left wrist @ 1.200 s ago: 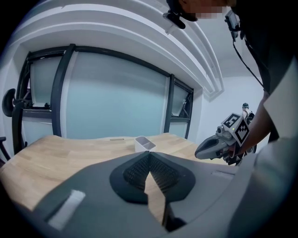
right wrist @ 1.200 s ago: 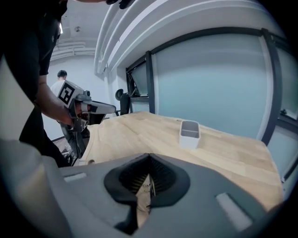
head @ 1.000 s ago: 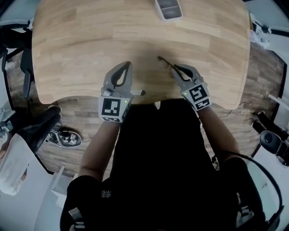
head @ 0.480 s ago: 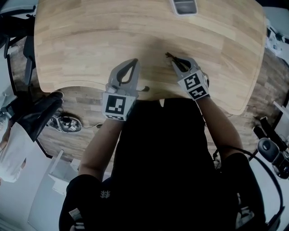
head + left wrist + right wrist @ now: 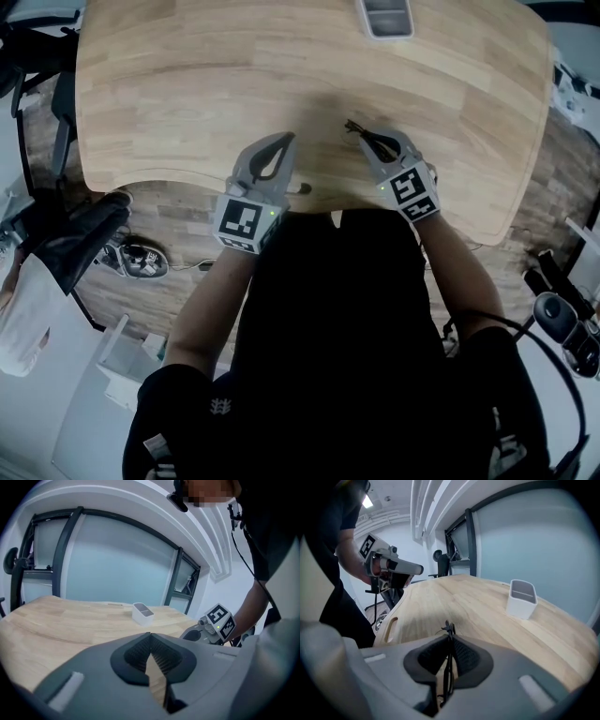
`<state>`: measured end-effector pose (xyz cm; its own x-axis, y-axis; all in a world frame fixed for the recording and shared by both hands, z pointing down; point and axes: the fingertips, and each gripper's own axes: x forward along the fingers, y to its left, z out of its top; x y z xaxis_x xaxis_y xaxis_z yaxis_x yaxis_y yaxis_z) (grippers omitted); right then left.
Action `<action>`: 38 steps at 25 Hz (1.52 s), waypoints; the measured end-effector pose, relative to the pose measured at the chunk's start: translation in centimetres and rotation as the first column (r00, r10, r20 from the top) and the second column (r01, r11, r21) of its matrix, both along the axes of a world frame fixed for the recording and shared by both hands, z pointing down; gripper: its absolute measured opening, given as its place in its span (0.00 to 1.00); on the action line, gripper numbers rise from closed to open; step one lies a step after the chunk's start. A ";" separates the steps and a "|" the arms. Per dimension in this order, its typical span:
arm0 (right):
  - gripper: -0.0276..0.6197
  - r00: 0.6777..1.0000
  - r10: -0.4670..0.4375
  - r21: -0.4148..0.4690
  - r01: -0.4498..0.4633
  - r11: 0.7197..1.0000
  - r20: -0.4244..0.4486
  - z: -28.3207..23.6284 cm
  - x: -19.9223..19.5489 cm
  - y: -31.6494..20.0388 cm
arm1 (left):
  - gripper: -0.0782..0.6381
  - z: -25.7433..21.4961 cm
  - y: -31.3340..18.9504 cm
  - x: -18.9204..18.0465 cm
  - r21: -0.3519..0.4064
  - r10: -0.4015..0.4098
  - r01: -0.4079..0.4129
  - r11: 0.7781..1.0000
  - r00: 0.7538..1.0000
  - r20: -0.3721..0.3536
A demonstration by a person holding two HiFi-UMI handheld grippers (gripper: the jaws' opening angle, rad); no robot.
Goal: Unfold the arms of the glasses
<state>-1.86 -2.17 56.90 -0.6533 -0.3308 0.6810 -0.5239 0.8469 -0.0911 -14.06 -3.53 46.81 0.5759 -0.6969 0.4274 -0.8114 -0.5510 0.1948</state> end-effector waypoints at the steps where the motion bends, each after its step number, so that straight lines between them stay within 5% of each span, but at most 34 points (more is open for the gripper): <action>1: 0.08 1.000 -0.005 0.009 0.005 1.000 0.017 -0.4 0.0 0.1 | 0.12 0.1 0.2 0.5 -0.010 0.020 -0.020 1.000 1.000 -0.018; 5: 0.08 0.999 0.001 0.015 -0.002 1.000 0.041 -0.8 0.3 0.6 | 0.13 0.2 0.6 2.4 -0.013 0.096 -0.096 0.995 0.995 -0.018; 10: 0.08 1.000 -0.008 0.009 0.008 1.000 -0.031 1.3 0.9 0.2 | 0.13 -0.2 0.3 3.4 -0.004 0.134 -0.134 0.991 0.991 0.006; 25: 0.10 0.981 -0.110 0.036 0.117 0.992 -0.162 2.1 -0.2 0.0 | 0.13 -0.9 1.0 1.3 0.006 0.069 -0.069 0.998 0.998 0.007; 38: 0.07 0.987 -0.151 0.103 0.157 0.982 -0.064 -0.9 -0.2 0.9 | 0.13 -0.3 1.5 1.8 -0.022 0.065 -0.065 0.998 0.998 0.006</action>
